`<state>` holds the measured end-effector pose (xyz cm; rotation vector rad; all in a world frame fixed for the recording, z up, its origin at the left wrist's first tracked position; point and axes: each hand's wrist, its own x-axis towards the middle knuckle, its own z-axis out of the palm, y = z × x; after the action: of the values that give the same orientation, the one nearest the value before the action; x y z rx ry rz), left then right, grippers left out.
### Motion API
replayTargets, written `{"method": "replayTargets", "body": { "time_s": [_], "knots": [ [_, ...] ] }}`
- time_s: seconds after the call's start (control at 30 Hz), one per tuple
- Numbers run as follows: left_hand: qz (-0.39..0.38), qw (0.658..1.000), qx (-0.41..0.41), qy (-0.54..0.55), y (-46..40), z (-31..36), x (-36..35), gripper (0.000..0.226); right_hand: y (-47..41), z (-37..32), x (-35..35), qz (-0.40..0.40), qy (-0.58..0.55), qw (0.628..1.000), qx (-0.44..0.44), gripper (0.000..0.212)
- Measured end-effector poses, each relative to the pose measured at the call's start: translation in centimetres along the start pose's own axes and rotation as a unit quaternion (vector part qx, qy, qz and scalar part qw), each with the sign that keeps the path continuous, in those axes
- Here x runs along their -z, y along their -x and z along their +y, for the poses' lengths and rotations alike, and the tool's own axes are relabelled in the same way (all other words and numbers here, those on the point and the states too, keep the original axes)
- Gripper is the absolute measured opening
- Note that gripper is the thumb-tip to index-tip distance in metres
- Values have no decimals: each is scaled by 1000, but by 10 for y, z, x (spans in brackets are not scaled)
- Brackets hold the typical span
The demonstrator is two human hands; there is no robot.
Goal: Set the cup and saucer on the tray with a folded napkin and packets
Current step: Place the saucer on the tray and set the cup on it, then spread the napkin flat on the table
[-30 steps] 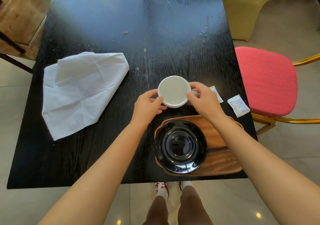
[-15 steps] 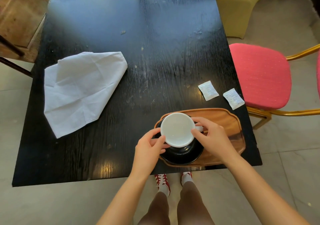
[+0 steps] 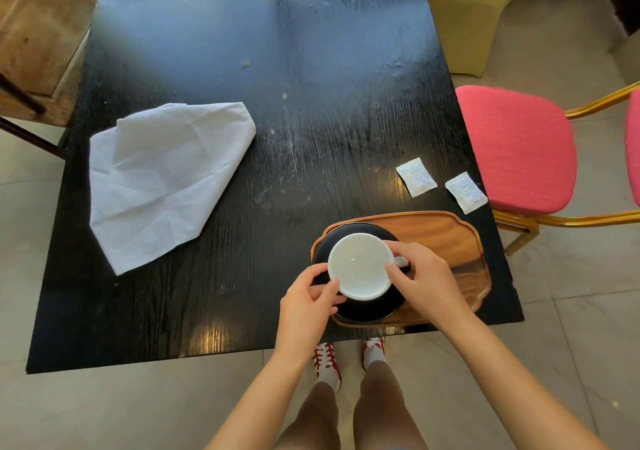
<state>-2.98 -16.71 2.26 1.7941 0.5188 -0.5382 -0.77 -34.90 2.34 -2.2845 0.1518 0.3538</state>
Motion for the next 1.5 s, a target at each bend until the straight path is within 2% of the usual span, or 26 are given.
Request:
{"method": "replayTargets", "body": {
  "time_s": [0.1, 0.23, 0.7, 0.9, 1.03, 1.1, 1.23, 1.33, 1.5],
  "knots": [
    [19, 999, -31, -31, 2, 2, 3, 39, 2, -1, -1, 40, 27, 999, 20, 40],
    [26, 997, -65, -43, 3, 3, 3, 43, 4, -3, -2, 30, 9, 999, 37, 41],
    [29, 994, -99, -33, 3, -1, 5, 39, 5, -1, -2, 21, 12, 999, 48, 42],
    [34, 987, -95, -121, 2, 6, 13, 46, 4, -5, 6, -3, 49, 998, 35, 46],
    [58, 956, -135, -254, 11, 36, 27, 33, 0, -26, 22, 29, 138, 985, 101, 32],
    [60, 928, -161, -331, 15, 58, 35, 24, -5, -49, 29, 8, 198, 970, 142, 26],
    [74, 873, -200, -439, 24, 94, 53, 28, -17, -99, 34, -41, 278, 937, 209, 32],
    [118, 853, -209, -464, 29, 105, 73, 33, -27, -129, 32, -46, 309, 916, 254, 34],
    [183, 848, -195, -457, 39, 105, 114, 32, -34, -174, 23, -40, 305, 899, 311, 36]
  ]
}}
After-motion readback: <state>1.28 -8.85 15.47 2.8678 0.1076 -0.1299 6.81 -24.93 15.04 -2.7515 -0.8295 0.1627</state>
